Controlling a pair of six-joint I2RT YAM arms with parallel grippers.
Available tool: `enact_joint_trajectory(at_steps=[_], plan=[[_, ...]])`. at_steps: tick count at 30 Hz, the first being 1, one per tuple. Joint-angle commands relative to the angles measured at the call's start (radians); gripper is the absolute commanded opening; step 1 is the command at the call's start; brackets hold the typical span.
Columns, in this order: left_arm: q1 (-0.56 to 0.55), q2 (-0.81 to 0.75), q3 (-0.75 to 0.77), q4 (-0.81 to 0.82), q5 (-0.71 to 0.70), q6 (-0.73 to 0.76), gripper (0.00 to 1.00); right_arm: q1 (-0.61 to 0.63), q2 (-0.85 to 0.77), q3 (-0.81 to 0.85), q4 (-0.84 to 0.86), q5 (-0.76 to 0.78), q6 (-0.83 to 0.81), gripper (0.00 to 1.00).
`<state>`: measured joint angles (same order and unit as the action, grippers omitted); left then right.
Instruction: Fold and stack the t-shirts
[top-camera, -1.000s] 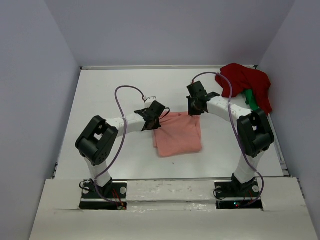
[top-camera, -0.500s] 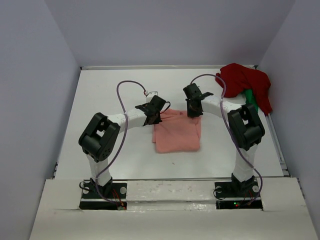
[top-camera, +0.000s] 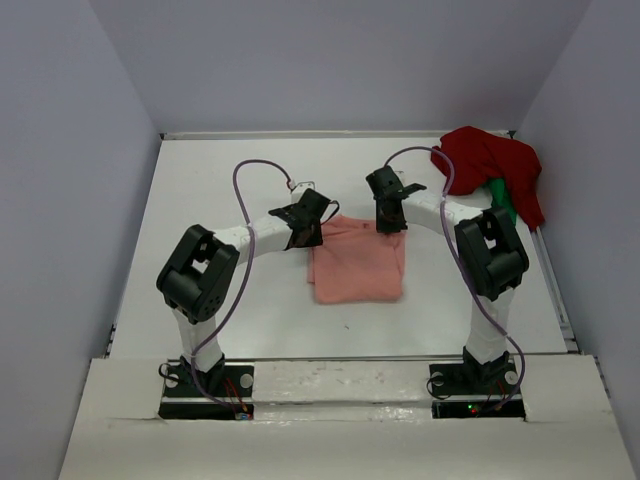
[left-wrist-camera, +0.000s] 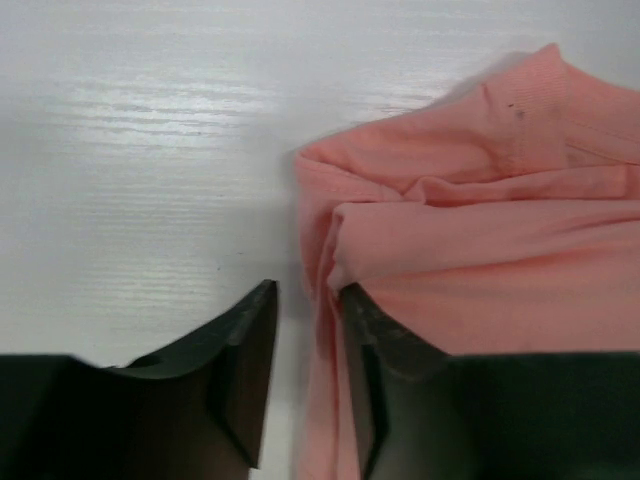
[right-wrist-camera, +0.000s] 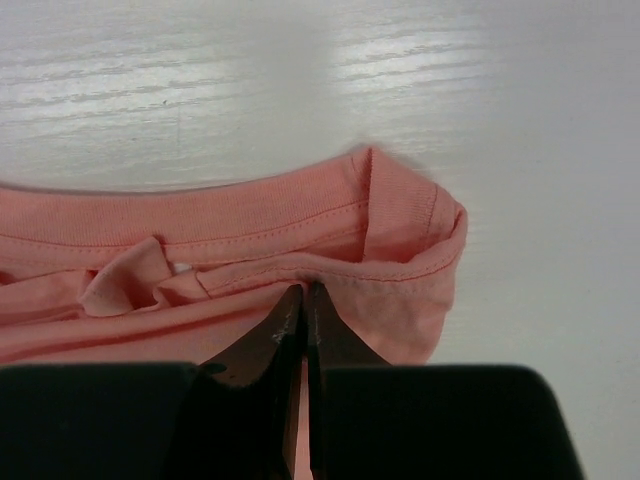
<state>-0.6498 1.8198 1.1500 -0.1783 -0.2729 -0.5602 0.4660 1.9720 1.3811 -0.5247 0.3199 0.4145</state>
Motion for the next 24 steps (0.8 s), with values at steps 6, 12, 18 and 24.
enact_joint_trajectory(at_steps=[6,12,18,24], plan=[[0.015,-0.085,0.034,-0.090,-0.091,-0.004,0.66,-0.010,-0.073,0.053,-0.061,0.110,-0.036,0.25],[0.015,-0.131,0.053,-0.136,-0.138,-0.018,0.66,-0.001,-0.128,0.105,-0.089,0.117,-0.085,0.32],[0.013,-0.209,0.021,-0.161,-0.150,-0.027,0.67,0.017,-0.217,0.110,-0.139,0.147,-0.094,0.32],[0.013,-0.330,-0.094,-0.138,-0.091,-0.044,0.66,0.045,-0.323,-0.048,-0.092,-0.035,-0.072,0.09]])
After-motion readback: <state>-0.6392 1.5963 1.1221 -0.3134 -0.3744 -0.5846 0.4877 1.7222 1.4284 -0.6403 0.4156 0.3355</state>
